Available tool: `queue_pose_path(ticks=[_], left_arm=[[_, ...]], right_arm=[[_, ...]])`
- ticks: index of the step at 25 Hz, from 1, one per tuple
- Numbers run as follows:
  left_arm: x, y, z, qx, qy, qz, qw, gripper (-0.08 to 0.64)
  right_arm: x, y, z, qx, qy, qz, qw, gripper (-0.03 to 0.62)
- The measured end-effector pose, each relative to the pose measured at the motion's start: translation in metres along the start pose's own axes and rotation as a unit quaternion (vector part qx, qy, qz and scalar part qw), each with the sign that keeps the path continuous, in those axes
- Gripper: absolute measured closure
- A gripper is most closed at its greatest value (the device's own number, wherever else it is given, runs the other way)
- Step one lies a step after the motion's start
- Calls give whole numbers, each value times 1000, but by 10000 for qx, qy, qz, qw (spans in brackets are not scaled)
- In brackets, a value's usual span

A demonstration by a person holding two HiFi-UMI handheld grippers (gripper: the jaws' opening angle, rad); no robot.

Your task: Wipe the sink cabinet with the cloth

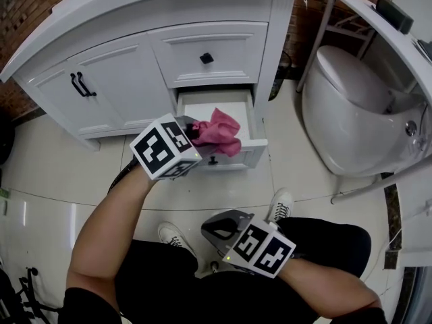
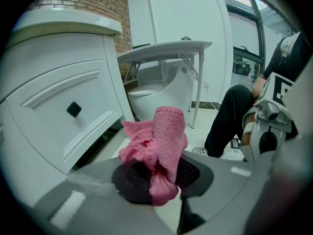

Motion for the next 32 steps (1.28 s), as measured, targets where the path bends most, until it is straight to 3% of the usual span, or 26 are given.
queue_pose_path(ticks=[14, 25, 28, 32], left_arm=[[-3, -59, -62, -114, -601, 631, 9961, 465], [2, -93, -103, -211, -1126, 1181, 9864, 465], [10, -95, -109, -36, -1229, 1353, 9831, 465], [34, -83, -104, 644, -1403, 1345, 9788, 465]], right_arm=[[-3, 8, -4, -204, -82, -29, 9998, 586], [-10, 15, -2, -242, -218, -21, 9995, 586], [-10, 13, -3, -242, -221, -49, 9995, 586], [-10, 4, -2, -153, -230, -127, 9995, 586]])
Point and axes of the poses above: the fingertips, and each gripper's own axes: y forward along the fingers, x to its right, z out of its top, the point moved 10 cm from there along -y, backward along the fingers, and after that the axes turned 5 degrees about y, right-handed, at the moved point
